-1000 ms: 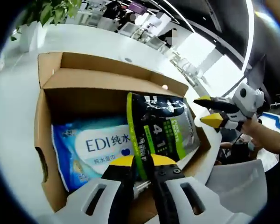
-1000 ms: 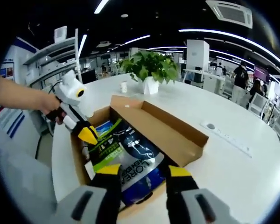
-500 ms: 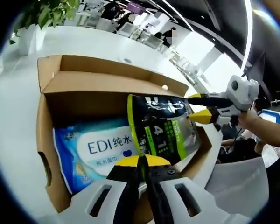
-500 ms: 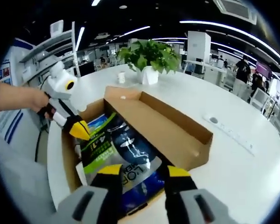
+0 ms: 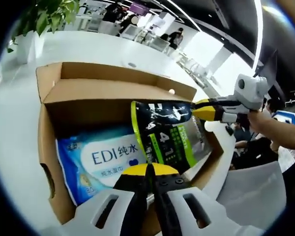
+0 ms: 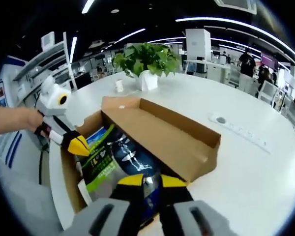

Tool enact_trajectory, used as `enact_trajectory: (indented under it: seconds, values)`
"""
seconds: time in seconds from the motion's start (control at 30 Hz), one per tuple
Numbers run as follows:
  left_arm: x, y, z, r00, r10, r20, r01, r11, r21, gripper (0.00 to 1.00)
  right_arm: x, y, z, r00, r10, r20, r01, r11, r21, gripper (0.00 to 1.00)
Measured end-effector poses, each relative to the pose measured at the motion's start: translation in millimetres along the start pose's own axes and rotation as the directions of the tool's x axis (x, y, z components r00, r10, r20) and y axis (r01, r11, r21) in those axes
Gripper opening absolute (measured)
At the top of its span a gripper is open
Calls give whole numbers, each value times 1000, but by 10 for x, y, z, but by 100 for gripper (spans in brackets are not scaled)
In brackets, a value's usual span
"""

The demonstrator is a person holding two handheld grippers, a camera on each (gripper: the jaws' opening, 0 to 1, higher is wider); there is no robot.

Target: Operate the shoe box by opening the lid, removing the specified soft item, and placing it in the target area until the item is outside and the box remains undamaged.

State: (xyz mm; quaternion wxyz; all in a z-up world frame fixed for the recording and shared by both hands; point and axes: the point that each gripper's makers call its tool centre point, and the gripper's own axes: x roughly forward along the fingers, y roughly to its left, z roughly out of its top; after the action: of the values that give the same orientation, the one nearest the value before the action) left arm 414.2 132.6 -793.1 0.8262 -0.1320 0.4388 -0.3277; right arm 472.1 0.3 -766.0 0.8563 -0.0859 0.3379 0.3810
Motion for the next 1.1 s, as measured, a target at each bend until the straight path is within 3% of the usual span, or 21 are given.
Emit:
enact_trajectory:
  seconds: [0.13, 1.1]
  values:
    - [-7, -6, 6, 1000, 5, 5, -5, 1000, 11, 0, -17, 7, -5, 1000, -2, 4, 2, 1000, -2, 0]
    - [-204, -198, 237, 998, 1, 62, -5, 998, 62, 0, -271, 18, 299, 996, -35, 82, 40, 997, -60, 0]
